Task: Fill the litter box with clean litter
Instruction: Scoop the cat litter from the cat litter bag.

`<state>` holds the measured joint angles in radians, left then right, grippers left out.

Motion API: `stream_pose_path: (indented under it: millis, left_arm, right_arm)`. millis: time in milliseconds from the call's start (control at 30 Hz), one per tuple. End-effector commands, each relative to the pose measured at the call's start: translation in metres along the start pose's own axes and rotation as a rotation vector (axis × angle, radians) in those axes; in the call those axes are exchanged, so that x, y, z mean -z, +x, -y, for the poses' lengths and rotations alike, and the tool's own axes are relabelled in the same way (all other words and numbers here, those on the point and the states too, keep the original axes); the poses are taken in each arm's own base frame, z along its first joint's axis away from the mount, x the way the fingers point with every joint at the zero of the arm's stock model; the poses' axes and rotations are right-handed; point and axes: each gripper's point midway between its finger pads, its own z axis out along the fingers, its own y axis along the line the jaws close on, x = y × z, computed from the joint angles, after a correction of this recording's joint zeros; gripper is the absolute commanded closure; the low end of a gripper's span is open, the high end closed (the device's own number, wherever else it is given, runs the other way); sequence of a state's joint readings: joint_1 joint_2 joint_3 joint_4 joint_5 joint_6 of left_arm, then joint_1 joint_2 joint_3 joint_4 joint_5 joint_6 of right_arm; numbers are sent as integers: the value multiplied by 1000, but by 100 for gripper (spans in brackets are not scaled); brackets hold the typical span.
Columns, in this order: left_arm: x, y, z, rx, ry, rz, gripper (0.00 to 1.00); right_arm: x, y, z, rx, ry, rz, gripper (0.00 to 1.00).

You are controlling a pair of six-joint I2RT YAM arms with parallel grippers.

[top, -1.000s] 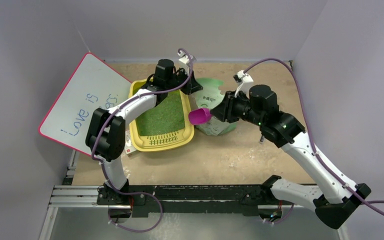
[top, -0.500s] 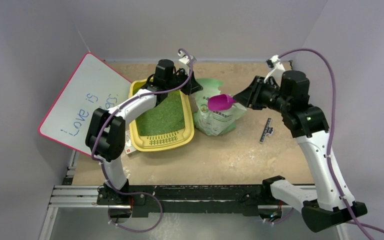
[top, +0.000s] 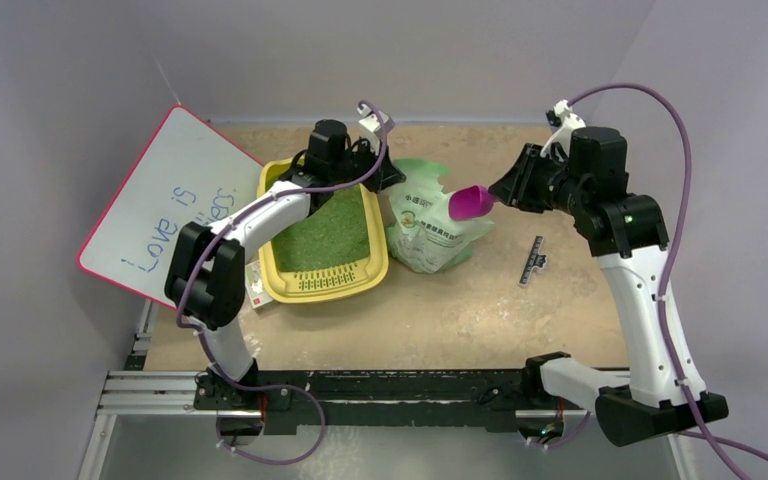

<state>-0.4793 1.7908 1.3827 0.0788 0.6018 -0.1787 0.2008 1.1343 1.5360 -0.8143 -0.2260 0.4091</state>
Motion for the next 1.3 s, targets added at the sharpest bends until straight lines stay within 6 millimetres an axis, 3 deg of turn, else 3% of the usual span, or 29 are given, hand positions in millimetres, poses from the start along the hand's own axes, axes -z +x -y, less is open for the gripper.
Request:
stream_pose_path:
  millis: [0, 100, 333, 467, 833, 1000, 1267]
  left_arm:
    - [10, -27, 22, -78, 49, 50, 100]
    - [12, -28, 24, -82, 54, 53, 100]
    - [11, -25, 25, -80, 63, 44, 100]
    - [12, -25, 26, -79, 66, 41, 100]
    - [10, -24, 28, -76, 72, 41, 100]
    - [8, -25, 31, -77, 83, 46, 100]
    - [5, -15, 28, -66, 76, 25, 100]
  right_arm:
    - [17, -6, 15, 41, 96, 41, 100]
    - [21, -7, 28, 51, 168, 53, 100]
    - [37, -24, 27, 62, 190, 132, 100]
    - [30, -22, 26, 66, 175, 117, 100]
    - [-39, 31, 9, 15, -44, -126, 100]
    - [-83, 55, 10, -21, -127, -220, 100]
    - [-133, 88, 36, -23, -27, -323, 100]
